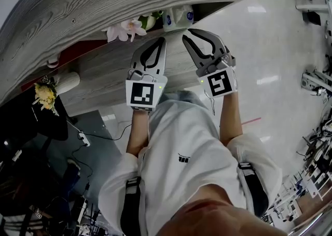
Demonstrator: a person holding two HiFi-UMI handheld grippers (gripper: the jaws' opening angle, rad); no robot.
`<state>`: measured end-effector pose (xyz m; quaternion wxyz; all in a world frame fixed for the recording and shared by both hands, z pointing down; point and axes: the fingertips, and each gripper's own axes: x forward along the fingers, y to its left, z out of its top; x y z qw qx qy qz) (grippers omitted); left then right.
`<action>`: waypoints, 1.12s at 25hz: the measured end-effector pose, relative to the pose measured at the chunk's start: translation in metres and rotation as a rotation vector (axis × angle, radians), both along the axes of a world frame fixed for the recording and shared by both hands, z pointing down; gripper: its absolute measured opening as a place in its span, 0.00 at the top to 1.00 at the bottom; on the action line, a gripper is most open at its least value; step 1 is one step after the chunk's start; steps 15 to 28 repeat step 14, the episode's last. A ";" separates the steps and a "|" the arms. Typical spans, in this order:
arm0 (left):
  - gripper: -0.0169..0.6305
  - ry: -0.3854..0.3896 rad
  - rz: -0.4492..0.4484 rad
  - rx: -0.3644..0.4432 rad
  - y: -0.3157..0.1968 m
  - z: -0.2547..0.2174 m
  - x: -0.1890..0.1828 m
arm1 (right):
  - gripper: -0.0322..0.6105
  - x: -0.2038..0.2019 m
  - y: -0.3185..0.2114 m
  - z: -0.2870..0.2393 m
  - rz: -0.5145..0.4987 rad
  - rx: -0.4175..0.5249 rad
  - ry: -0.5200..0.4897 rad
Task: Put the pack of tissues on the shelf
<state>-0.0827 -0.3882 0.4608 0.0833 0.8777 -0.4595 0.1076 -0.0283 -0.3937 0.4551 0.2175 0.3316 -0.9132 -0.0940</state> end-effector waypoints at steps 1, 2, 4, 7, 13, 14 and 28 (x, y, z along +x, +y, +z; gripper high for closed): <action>0.93 -0.001 0.000 0.002 0.001 -0.001 0.000 | 0.82 0.000 0.001 -0.001 -0.001 0.002 0.001; 0.93 -0.002 0.000 0.004 0.001 -0.001 0.000 | 0.82 0.000 0.003 -0.001 -0.003 0.004 0.001; 0.93 -0.004 0.000 0.007 0.003 -0.003 0.001 | 0.82 0.001 0.005 -0.003 -0.004 0.008 -0.002; 0.94 0.008 -0.011 0.004 0.004 -0.008 0.004 | 0.82 0.003 0.009 -0.005 -0.002 0.010 -0.005; 0.93 -0.017 0.001 0.015 0.011 -0.006 0.006 | 0.82 0.008 0.019 -0.008 -0.005 0.010 -0.006; 0.93 -0.019 0.001 0.015 0.012 -0.007 0.006 | 0.82 0.009 0.020 -0.008 -0.005 0.009 -0.006; 0.93 -0.019 0.001 0.015 0.012 -0.007 0.006 | 0.82 0.009 0.020 -0.008 -0.005 0.009 -0.006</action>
